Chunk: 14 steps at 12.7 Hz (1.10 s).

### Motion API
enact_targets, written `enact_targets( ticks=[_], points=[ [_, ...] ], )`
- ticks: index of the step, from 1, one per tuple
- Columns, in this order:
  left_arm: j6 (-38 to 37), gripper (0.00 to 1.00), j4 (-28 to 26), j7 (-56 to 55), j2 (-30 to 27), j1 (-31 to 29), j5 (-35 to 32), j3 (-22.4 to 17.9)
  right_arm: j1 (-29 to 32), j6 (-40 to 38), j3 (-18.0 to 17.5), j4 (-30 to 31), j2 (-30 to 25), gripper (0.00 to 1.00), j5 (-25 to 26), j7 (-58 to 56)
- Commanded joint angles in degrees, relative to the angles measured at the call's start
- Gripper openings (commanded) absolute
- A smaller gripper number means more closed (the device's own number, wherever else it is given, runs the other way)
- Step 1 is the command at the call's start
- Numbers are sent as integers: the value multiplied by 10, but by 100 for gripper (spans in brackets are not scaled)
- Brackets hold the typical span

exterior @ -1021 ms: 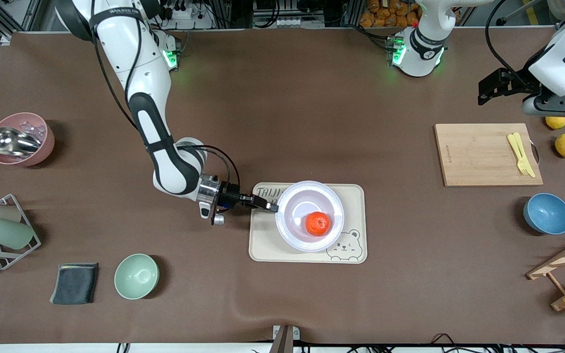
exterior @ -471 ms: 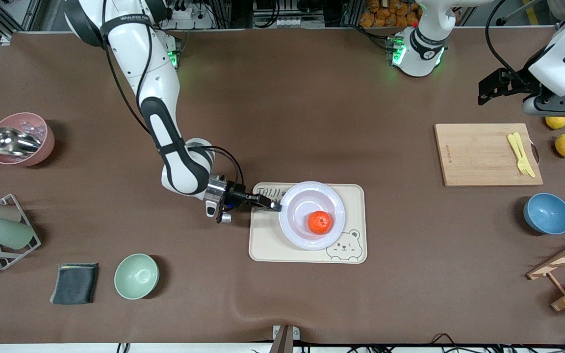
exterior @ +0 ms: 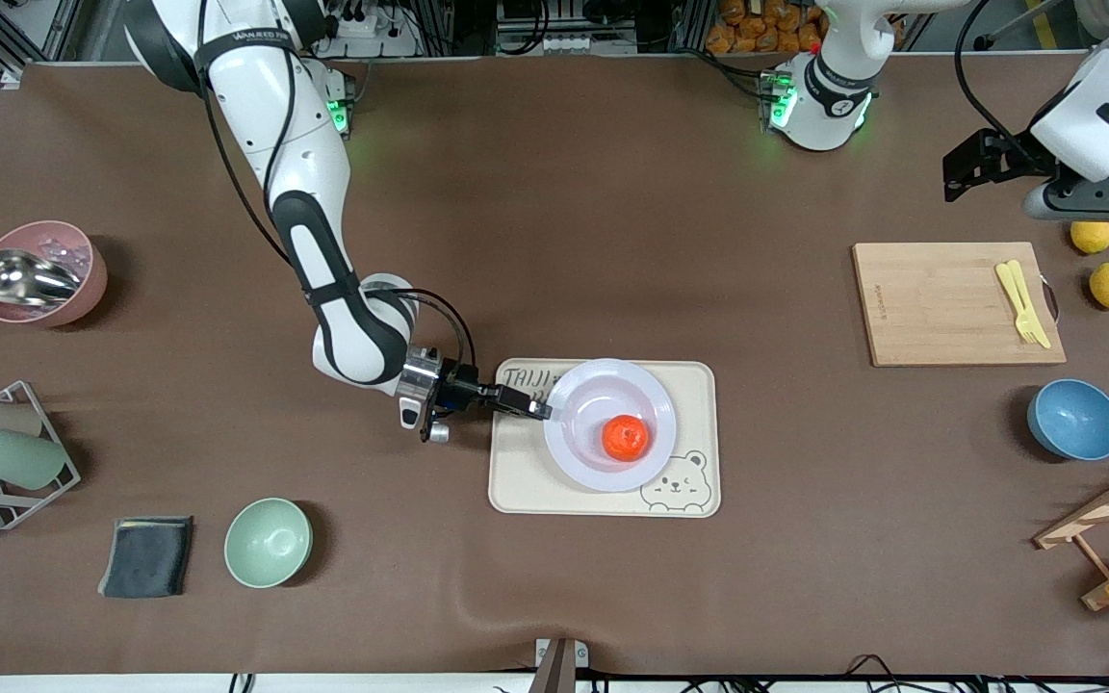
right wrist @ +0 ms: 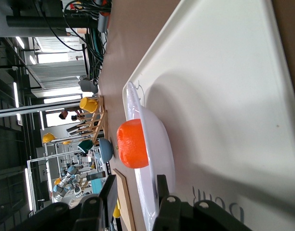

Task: Place orange and plate with both arms
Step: 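Open the right gripper and pull it back from the plate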

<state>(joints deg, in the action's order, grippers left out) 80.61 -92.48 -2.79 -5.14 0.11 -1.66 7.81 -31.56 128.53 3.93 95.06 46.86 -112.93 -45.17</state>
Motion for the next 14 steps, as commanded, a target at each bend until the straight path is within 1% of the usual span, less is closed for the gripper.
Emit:
enact_targets(
  ticks=[1, 3, 5, 6, 7, 8, 9, 10, 11, 12, 13, 14],
  points=[
    [3, 100, -15, -6, -16, 1, -13, 4, 10, 1, 0, -16, 8, 42, 58, 37],
    [3, 100, -14, -6, -15, 2, -13, 5, 26, 1, 0, -23, 8, 43, 124, 68],
    [6, 100, -15, -7, -15, 2, -13, 5, 30, 1, 1, -28, 6, 44, 167, 100],
    [6, 100, -15, -7, -15, 2, -13, 5, 38, 1, 2, -36, 3, 45, 208, 136],
    [6, 100, -15, -6, -15, 2, -13, 5, 47, -2, 1, -47, 0, 49, 271, 191],
    [6, 100, -16, -6, -14, 1, -13, 5, 54, -6, 1, -63, -4, 57, 328, 261],
    [6, 100, -16, -6, -13, 1, -13, 5, 59, -12, 1, -79, -9, 64, 379, 321],
    [6, 100, -16, -7, -13, 1, -13, 5, 69, -34, 1, -98, -12, 70, 434, 362],
    [6, 100, -15, -6, -13, 1, -13, 5, 86, -69, 1, -120, -12, 85, 473, 391],
    [6, 100, -15, -6, -13, 1, -13, 5, 109, -109, 1, -139, -12, 100, 494, 399],
    [6, 100, -15, -6, -13, 1, -13, 5, 130, -148, 1, -152, -12, 100, 510, 398],
    [6, 100, -16, -6, -13, 1, -13, 5, 151, -177, 2, -162, -12, 100, 540, 395]
  ],
)
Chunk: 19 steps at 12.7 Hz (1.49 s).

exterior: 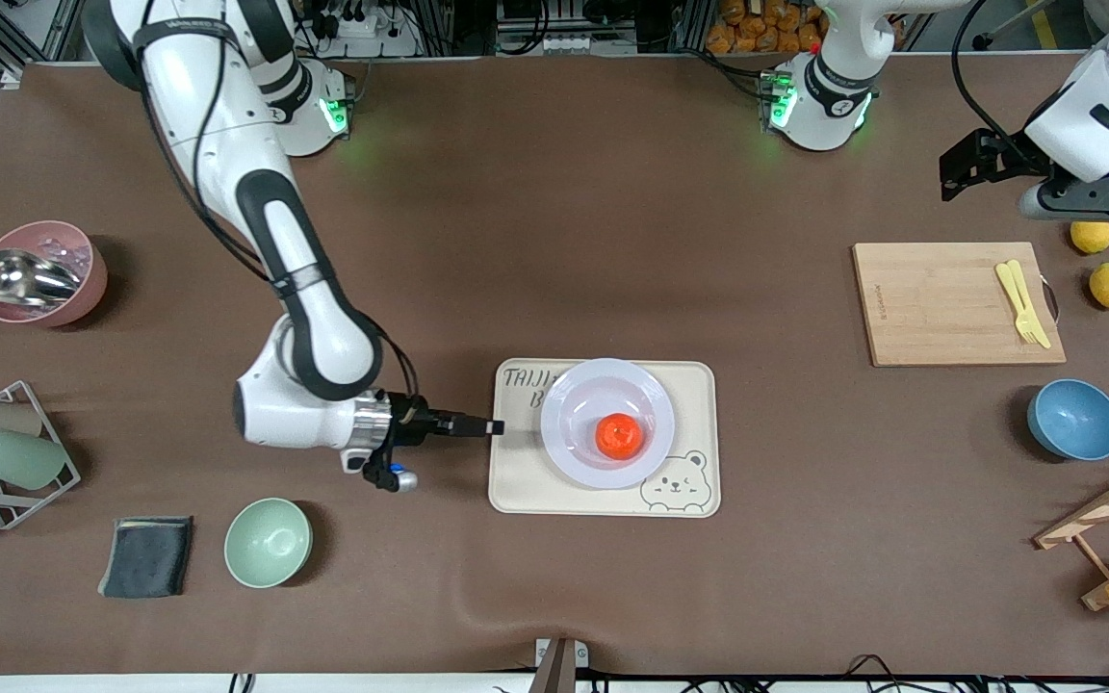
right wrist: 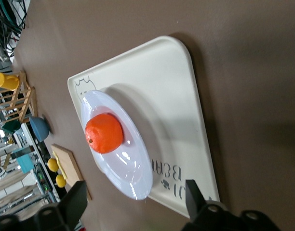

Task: Place orange and plate with both arms
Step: 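Open the right gripper and pull it back from the plate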

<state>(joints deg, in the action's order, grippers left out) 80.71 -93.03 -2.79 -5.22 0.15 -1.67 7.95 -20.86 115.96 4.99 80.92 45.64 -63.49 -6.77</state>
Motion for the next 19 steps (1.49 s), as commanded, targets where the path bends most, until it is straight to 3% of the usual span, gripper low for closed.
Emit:
enact_targets(
  ticks=[1, 3, 5, 7, 9, 10, 12, 15, 17, 19],
  points=[
    [5, 100, -10, -6, -12, 0, -13, 3, 63, -64, -10, -27, 0, 100, 94, 8],
    [5, 100, -10, -6, -12, 0, -13, 3, 93, -66, -11, -35, 0, 100, 150, -13],
    [4, 100, -10, -6, -12, 0, -13, 3, 122, -97, -10, -36, -3, 100, 165, -32],
    [5, 100, -10, -7, -13, 0, -13, 3, 154, -107, -9, -37, -4, 100, 229, -142],
    [5, 100, -9, -7, -13, 0, -13, 3, 197, -109, -13, -38, -9, 100, 246, -260],
    [4, 100, -9, -6, -13, 0, -13, 3, 198, -110, -9, -38, -23, 100, 254, -262],
    [5, 100, -9, -7, -13, 0, -13, 3, 195, -114, -9, -38, -62, 100, 322, -244],
    [8, 100, 0, -7, -9, 1, -13, 2, 196, -204, -10, -44, -128, 100, 409, -180],
    [23, 100, 7, -8, -8, 3, -14, 2, 205, -283, -6, -86, -143, 100, 420, -180],
    [29, 100, 8, -8, -8, 4, -14, 3, 221, -311, -2, -97, -146, 100, 421, -181]
  ],
)
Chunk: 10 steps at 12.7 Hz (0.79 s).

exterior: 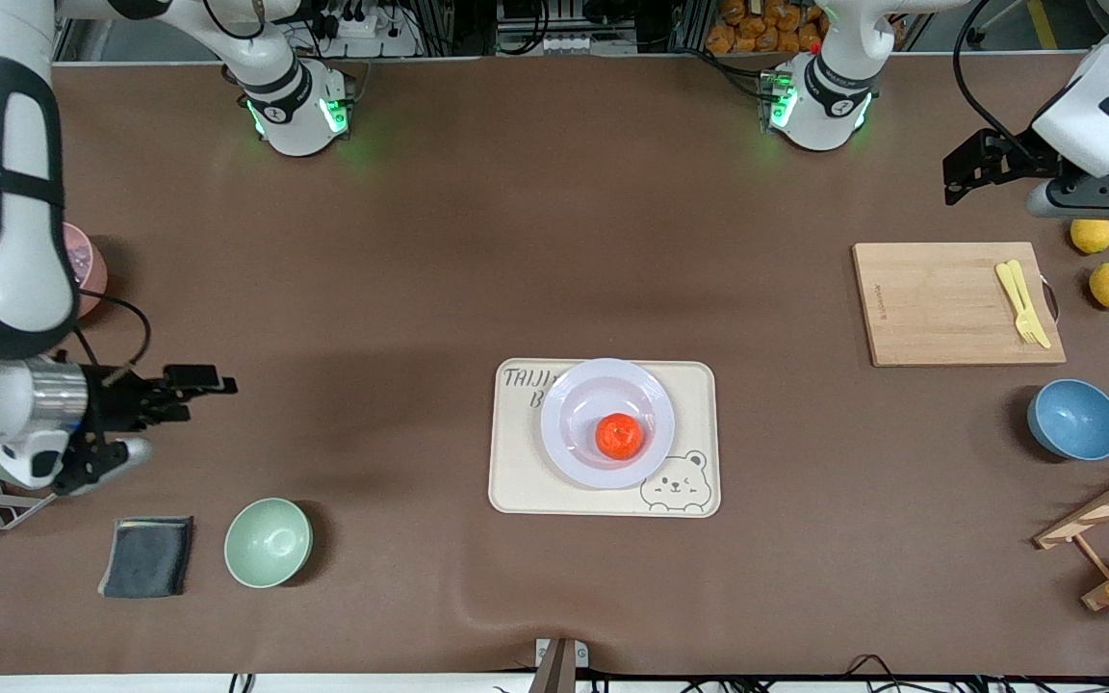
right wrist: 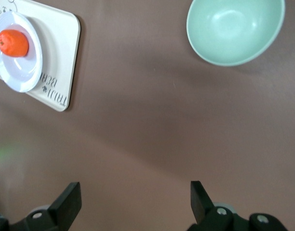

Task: Place orange and plate with both arms

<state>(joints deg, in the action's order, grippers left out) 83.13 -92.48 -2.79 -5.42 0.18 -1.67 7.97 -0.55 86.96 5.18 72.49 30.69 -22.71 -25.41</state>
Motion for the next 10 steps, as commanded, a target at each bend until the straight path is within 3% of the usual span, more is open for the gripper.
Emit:
enact_targets(
  ticks=[1, 3, 6, 8, 10],
  points=[
    [5, 100, 3, -9, -6, 3, -14, 3, 19, -32, -4, -15, -6, 100, 23, 5],
    [5, 100, 3, -8, -6, 3, -14, 3, 16, -36, -4, -15, -45, 100, 42, 4],
    [5, 100, 9, -9, -6, 6, -17, 6, 5, 7, -11, -10, -81, 100, 171, -5],
    [5, 100, 14, -8, -5, 2, -18, 10, 4, 65, -11, 23, -103, 100, 174, -31],
    [5, 100, 14, -9, -5, 2, -11, 11, 6, 40, -11, 34, -117, 100, 171, -60]
  ],
)
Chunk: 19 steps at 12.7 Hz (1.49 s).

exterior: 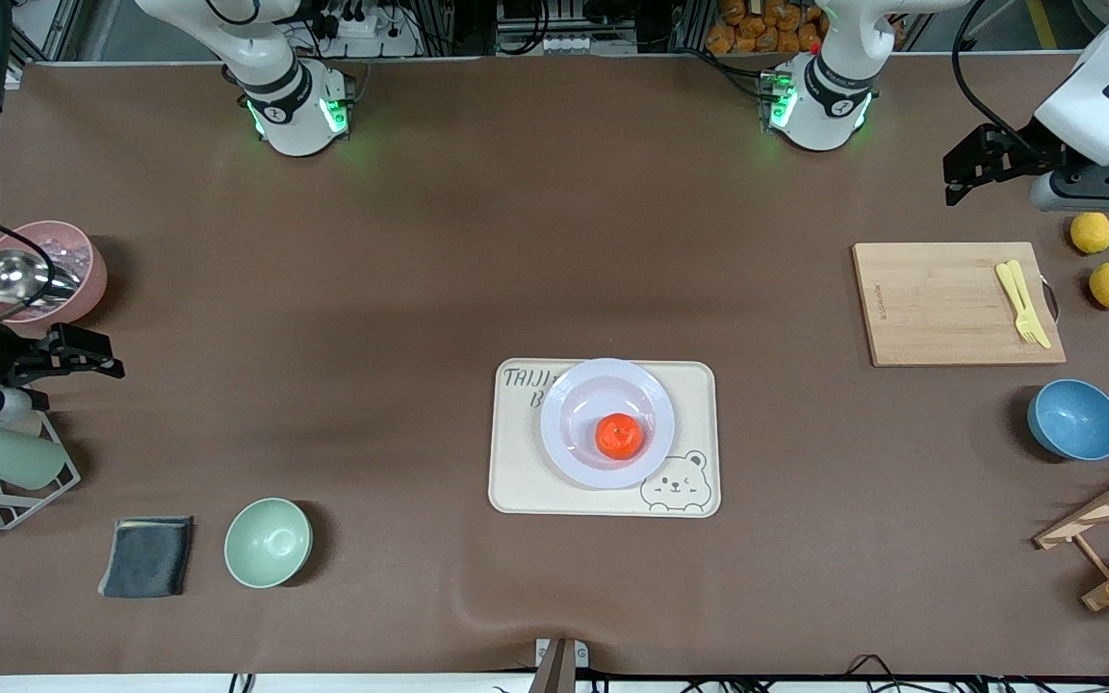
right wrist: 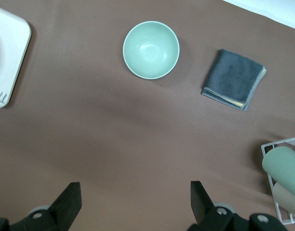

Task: Place orange and plate with both arms

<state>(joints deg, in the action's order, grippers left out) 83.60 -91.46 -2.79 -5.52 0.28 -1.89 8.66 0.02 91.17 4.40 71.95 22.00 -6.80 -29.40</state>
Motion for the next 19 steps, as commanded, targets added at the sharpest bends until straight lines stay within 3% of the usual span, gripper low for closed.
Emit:
enact_targets(
  ticks=[1, 3, 5, 10, 13, 17, 19],
  points=[
    [0, 100, 4, -10, -4, 0, -7, 4, 8, -3, -4, 42, -37, 100, 12, -21],
    [-2, 100, 3, -10, -5, -1, -7, 4, 26, 14, -3, 56, -53, 100, 12, -55],
    [-5, 100, 3, -14, -5, 0, -7, 4, 34, 12, 0, 62, -64, 100, 10, -199],
    [-5, 100, 2, -23, -5, 1, -7, 5, 16, -87, -19, 59, -113, 100, 21, 153],
    [-5, 100, 1, -22, -4, -1, -7, 5, 19, -119, -57, 60, -145, 100, 66, 210],
    [-5, 100, 1, -22, -4, 1, -7, 5, 23, -134, -57, 73, -185, 100, 65, 206],
    [-5, 100, 0, -23, -4, 1, -7, 5, 27, -91, -57, 116, -201, 100, 66, 204]
  ],
)
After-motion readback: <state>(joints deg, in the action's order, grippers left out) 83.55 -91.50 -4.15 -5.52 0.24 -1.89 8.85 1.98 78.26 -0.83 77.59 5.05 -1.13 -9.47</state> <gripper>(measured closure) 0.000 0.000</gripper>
